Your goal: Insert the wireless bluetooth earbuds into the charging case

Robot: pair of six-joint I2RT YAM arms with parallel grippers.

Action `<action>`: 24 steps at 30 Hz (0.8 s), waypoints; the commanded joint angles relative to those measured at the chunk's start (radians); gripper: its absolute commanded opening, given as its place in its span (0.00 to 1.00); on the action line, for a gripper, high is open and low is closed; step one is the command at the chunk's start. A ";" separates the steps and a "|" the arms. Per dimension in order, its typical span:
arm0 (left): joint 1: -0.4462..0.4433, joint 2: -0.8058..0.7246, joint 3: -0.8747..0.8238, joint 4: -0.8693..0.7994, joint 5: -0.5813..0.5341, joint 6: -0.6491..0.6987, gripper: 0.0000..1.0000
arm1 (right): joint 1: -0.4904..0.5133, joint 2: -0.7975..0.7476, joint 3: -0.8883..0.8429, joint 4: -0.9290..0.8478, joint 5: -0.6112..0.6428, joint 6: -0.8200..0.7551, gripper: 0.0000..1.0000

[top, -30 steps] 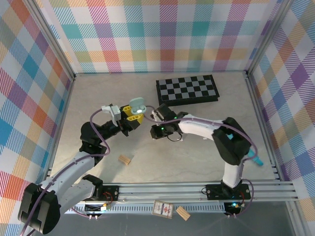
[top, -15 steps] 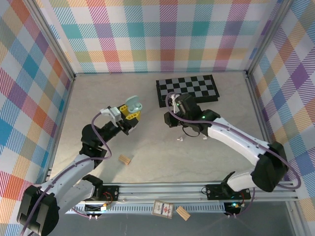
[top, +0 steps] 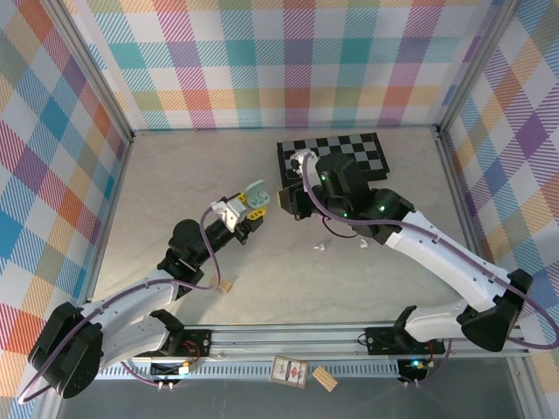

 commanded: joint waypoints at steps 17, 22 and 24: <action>-0.037 0.023 0.037 0.017 -0.008 0.043 0.27 | 0.034 0.159 0.075 0.039 -0.032 -0.022 0.19; -0.038 0.018 0.036 0.024 -0.007 0.036 0.27 | 0.033 0.170 0.076 0.040 -0.030 -0.017 0.19; -0.039 0.016 0.037 0.024 -0.005 0.037 0.27 | 0.034 0.173 0.075 0.042 -0.030 -0.014 0.19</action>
